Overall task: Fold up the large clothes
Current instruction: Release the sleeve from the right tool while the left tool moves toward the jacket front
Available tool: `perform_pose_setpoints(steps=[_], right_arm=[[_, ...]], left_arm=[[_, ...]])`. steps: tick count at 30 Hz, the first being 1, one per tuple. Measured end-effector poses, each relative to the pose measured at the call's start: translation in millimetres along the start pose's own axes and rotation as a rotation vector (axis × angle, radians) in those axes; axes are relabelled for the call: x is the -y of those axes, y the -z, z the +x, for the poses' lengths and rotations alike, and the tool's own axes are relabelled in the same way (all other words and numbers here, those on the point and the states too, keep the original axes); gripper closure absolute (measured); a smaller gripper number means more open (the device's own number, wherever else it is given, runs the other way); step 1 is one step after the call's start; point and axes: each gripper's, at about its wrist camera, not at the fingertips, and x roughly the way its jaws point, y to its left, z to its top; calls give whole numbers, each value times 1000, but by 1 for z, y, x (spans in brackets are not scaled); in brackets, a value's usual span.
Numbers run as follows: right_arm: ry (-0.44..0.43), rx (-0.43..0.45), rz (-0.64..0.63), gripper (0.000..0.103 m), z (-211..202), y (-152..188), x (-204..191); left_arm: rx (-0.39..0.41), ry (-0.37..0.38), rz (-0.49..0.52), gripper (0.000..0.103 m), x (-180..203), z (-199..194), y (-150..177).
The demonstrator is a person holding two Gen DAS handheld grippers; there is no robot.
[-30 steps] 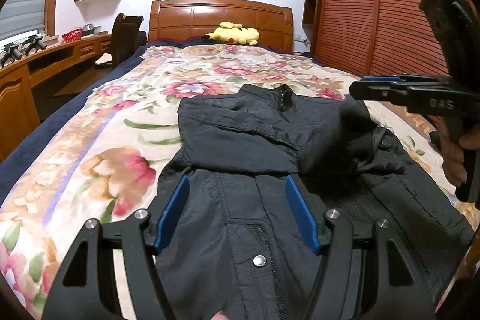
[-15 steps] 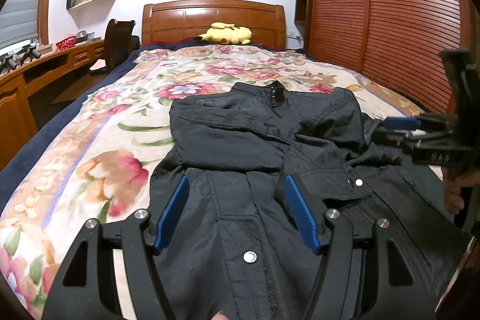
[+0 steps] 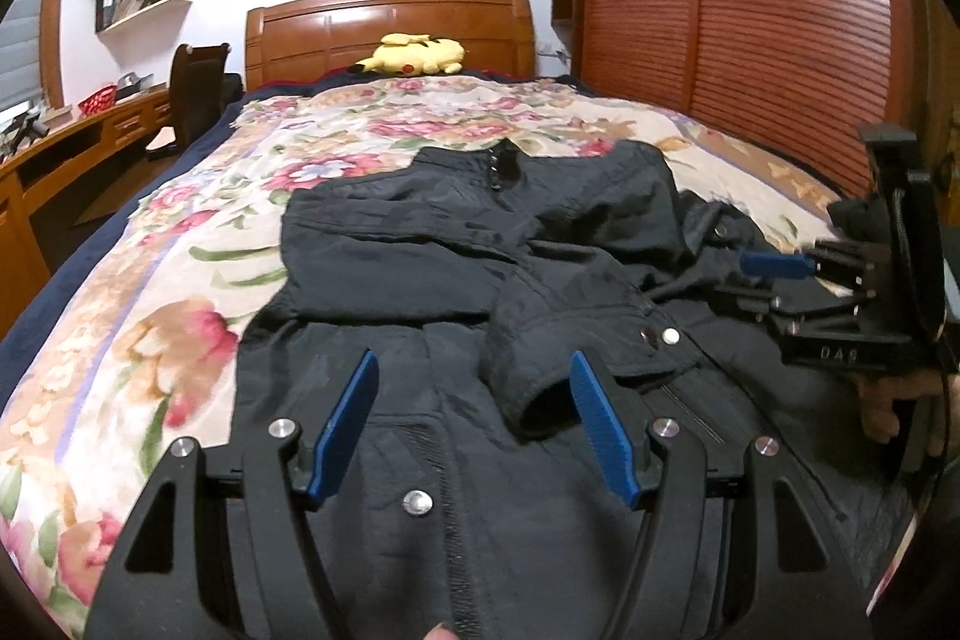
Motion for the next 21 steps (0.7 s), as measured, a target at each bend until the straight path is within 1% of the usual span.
perform_pose_setpoints(steps=[2, 5, 11, 16, 19, 21], right_arm=[[1, 5, 5, 42, -4, 2, 7], [4, 4, 23, 42, -9, 5, 20], [21, 5, 71, 42, -23, 16, 49], [21, 8, 99, 42, -31, 22, 65], [17, 12, 116, 42, -35, 23, 72], [11, 14, 125, 42, -37, 24, 76]], left_arm=[[-6, 4, 13, 37, 6, 2, 0], [-10, -10, 50, 37, 18, 3, 0], [-46, -10, 65, 37, 38, 14, -5], [-101, 49, 26, 37, 54, 31, -15], [-111, 15, 62, 37, 66, 38, -20], [-131, 6, 85, 37, 75, 45, -24]])
